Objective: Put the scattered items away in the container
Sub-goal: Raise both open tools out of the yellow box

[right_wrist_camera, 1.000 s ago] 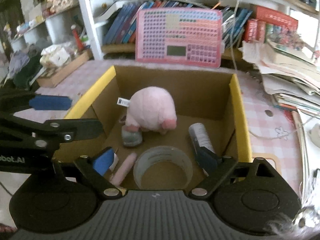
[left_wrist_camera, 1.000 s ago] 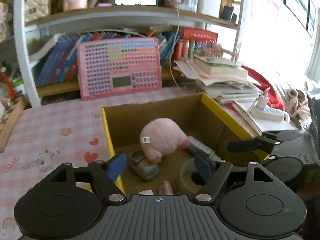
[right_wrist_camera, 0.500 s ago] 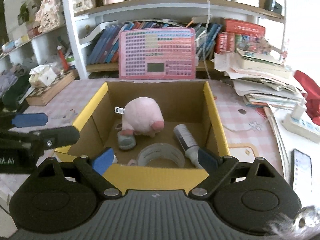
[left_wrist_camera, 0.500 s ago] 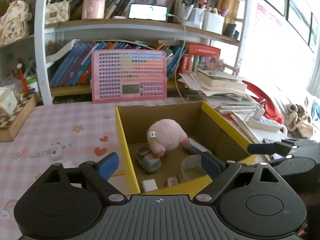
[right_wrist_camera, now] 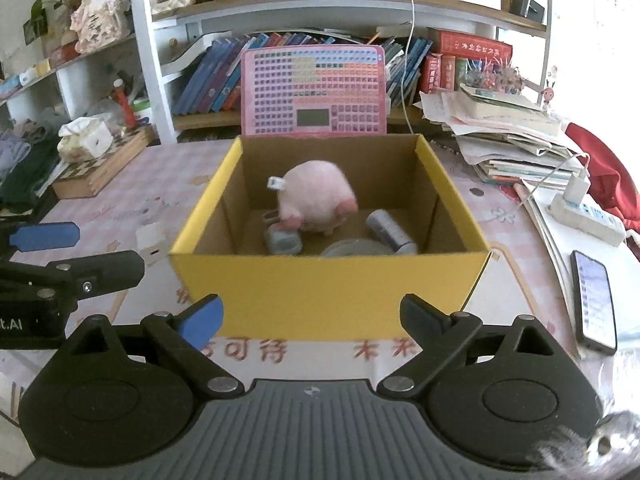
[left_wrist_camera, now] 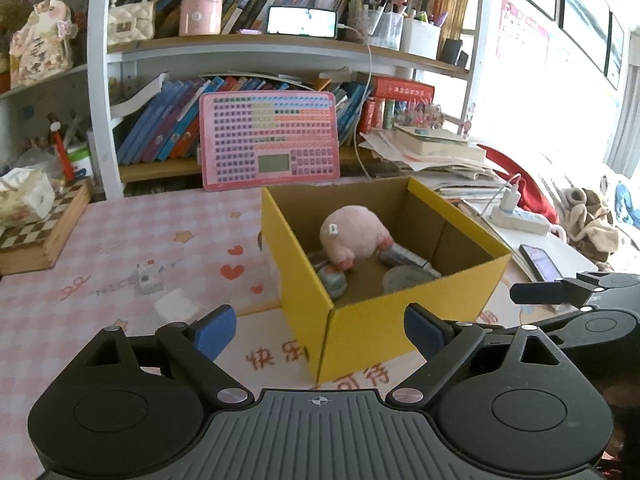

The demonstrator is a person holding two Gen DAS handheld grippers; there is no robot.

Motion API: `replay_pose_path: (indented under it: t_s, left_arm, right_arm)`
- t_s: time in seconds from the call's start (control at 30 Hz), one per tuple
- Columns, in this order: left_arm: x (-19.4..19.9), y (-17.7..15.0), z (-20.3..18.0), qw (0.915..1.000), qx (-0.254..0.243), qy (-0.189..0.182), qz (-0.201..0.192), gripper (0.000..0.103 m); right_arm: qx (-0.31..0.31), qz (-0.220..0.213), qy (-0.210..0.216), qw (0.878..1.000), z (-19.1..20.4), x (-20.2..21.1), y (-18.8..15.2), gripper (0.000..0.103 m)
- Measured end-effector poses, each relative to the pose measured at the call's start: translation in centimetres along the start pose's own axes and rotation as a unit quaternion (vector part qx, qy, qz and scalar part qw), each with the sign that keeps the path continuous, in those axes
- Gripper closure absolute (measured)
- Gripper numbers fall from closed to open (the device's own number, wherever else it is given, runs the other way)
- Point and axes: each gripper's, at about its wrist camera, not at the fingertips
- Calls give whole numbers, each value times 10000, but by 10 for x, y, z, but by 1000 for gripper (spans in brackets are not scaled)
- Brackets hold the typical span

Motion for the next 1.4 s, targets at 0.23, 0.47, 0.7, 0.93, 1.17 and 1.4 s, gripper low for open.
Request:
replay_pose_path:
  t_s: [0.23,0.47,0.7,0.93,1.17,1.4]
  left_arm:
    - [20,-12,19,9999,-85,-84,65,7]
    - [34,-24,40,9998,-38,-101,141,6]
    - [48,-35,60,9998,35,-71,165,6]
    - [60,-43,80,9998,98,24,186,6]
    - [71,-49,98,9997,116,161,175,6]
    - [82,-53,115,9993,190,317,108,6]
  right_arm:
    - [32,70,-63,10000,32,11,-14,6]
    - [93,150,-140,9997,61,15,-23,5]
    - [176,240,-137,9995,87,18,-31,5]
    - [330,294,-10,9990,115,18,-36,5]
    - [482,279,131,9984,141,16,-38,5]
    - [560,248,228,9979,161,13,-37,5]
Point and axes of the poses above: each gripper's, at about its wrist camera, not at the fingertips, and x roughly against the way its jaws point, z to its left, y to its top, and after that the axes turned 1 degree about -z, right-handed
